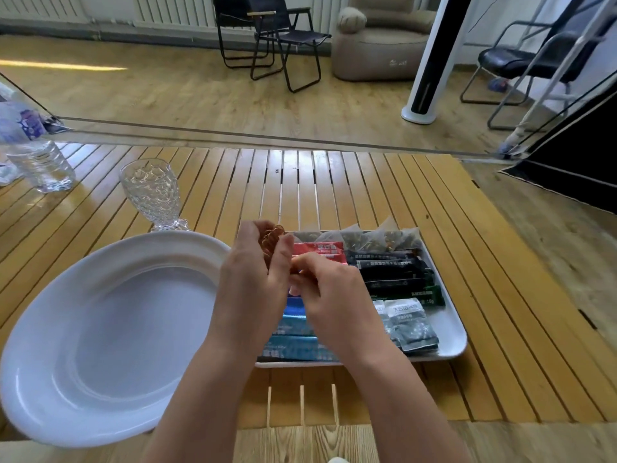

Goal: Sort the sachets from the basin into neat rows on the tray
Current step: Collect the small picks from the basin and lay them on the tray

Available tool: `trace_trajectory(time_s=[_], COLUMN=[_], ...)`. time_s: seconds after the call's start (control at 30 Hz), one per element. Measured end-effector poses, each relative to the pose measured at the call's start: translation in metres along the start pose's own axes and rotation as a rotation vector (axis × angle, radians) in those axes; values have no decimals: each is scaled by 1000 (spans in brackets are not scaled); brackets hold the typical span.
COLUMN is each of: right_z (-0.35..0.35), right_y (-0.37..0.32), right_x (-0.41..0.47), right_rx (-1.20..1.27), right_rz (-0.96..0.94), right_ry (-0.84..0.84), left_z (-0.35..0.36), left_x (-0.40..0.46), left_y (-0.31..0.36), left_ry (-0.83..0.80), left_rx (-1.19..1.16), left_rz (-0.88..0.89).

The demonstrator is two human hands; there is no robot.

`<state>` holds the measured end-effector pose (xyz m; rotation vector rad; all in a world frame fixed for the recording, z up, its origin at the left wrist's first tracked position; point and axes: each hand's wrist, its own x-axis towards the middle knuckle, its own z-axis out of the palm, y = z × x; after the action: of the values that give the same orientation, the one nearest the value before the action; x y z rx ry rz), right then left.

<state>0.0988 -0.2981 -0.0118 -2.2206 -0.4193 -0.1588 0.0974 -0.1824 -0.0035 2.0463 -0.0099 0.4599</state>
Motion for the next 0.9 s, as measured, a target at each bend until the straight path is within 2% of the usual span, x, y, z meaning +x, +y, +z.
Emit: trace_trajectory(time_s=[0.1, 0.17, 0.27, 0.33, 0.43, 0.67, 0.8, 0.9], right_z=[-26, -55, -99, -113, -108, -98, -101, -105], right_y=[13, 29, 58, 74, 88, 92, 94, 94], right_x=[-2, -6, -22, -34, -41, -38, -38, -40], right_rx=[89, 127, -70, -156, -234, -289, -289, -276], right_rz=[125, 267, 447, 582, 742, 948, 1010, 1007], right_ry=[53, 187, 467, 520, 393, 108, 71, 107], left_z=[2, 2, 0, -2, -4, -6, -8, -11], left_x=[-2, -3, -4, -3, -1, -3, -2, -2], left_y=[3, 1, -5, -7, -9, -10, -11, -15], left_ry=[-19, -29, -6, 28, 31, -27, -25, -20], left_rx=[4, 14, 14, 5, 1, 14, 72, 270], left_rz=[61, 79, 80, 70, 42, 21, 10, 1])
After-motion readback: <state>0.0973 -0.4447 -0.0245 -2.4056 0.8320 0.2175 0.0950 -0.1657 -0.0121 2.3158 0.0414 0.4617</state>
